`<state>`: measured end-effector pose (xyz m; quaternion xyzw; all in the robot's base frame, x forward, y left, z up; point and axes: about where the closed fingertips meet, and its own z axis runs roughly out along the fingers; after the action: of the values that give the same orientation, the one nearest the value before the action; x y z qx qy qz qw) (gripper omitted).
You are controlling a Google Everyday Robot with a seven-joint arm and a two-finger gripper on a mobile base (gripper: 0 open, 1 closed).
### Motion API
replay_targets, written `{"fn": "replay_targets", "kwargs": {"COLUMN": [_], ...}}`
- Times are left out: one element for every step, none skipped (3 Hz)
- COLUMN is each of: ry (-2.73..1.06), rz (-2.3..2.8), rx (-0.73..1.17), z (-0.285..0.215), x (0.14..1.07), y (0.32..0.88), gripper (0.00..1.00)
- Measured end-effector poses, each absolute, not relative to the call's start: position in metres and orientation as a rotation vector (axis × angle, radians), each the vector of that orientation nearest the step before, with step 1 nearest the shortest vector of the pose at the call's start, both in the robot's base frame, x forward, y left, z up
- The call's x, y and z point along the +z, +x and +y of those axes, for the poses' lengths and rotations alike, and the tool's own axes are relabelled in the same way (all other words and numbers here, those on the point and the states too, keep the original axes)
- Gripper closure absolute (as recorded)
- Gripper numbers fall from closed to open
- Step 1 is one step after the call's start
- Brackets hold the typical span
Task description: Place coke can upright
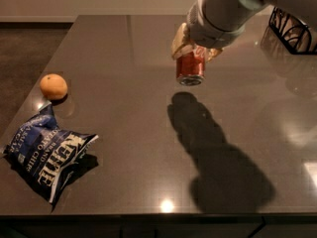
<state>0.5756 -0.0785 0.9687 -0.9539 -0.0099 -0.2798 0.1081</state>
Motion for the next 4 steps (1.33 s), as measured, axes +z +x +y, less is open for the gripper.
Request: {"fn": "replay_targets", "kwargs": {"ry": [-2.727, -2.648, -2.559, -2.453], "rz": [-0.2, -0.353, -0.491, -0.621], "rx": [-0.87, -0.909, -0.958, -1.026], "z": [-0.078, -0.078, -0.078, -0.076], "x": [0.966, 0.958, 0.953, 0.957], "y": [0.576, 0.575, 0.575, 0.575], "gripper": [1.0, 1.0, 1.0, 1.0]}}
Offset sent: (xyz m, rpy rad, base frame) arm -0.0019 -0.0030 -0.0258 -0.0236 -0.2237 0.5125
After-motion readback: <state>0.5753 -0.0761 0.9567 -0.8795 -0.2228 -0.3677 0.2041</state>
